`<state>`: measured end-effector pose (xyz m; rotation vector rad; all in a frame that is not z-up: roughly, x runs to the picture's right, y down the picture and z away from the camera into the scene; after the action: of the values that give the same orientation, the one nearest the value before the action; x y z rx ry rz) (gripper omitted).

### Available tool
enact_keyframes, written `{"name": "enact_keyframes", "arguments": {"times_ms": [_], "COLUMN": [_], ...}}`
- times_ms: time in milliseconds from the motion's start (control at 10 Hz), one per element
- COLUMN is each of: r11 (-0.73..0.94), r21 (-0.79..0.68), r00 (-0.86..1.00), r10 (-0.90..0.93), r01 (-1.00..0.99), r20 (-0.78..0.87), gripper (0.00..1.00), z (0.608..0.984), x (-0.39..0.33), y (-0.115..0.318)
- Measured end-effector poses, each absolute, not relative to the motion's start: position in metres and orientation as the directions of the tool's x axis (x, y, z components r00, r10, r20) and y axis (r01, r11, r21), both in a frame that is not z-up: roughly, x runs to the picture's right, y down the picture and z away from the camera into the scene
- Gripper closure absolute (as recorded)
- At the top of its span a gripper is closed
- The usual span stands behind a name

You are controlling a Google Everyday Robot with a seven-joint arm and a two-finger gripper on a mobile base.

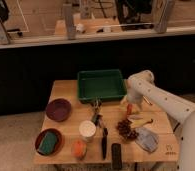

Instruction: Place pepper in table surface

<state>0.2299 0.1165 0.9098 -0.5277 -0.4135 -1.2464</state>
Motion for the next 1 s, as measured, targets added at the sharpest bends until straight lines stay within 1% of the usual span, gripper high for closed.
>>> {"name": "enact_keyframes", "arguments": {"times_ms": [100, 200, 300, 400, 500, 700, 900, 1000], "r11": [0.226, 0.227, 0.23, 0.232, 0.235, 0.238, 0.249, 0.266], "r21": [-0.153, -0.159, -0.166, -0.171, -0.179, -0.188, -0.206, -0.213], "r00": [0.273, 0.277, 0.283, 0.288, 0.295, 0.303, 0.323, 0.341], "r10": [-0.778, -0.777, -0.775, -0.774, -0.771, -0.768, -0.763, -0.759], "r01": [0.962, 0.961, 0.959, 0.958, 0.955, 0.953, 0.946, 0.94], "r20": [0.566, 0.566, 0.565, 0.564, 0.564, 0.564, 0.56, 0.554], "gripper": [0.21, 0.26, 0.37, 0.45, 0.57, 0.75, 0.95, 0.97], "z": [0.913, 0.916, 0.919, 0.92, 0.922, 0.924, 0.924, 0.923], "x": [0.229, 0.228, 0.228, 0.228, 0.228, 0.227, 0.227, 0.228], "y": [0.118, 0.12, 0.122, 0.122, 0.124, 0.125, 0.127, 0.127]}}
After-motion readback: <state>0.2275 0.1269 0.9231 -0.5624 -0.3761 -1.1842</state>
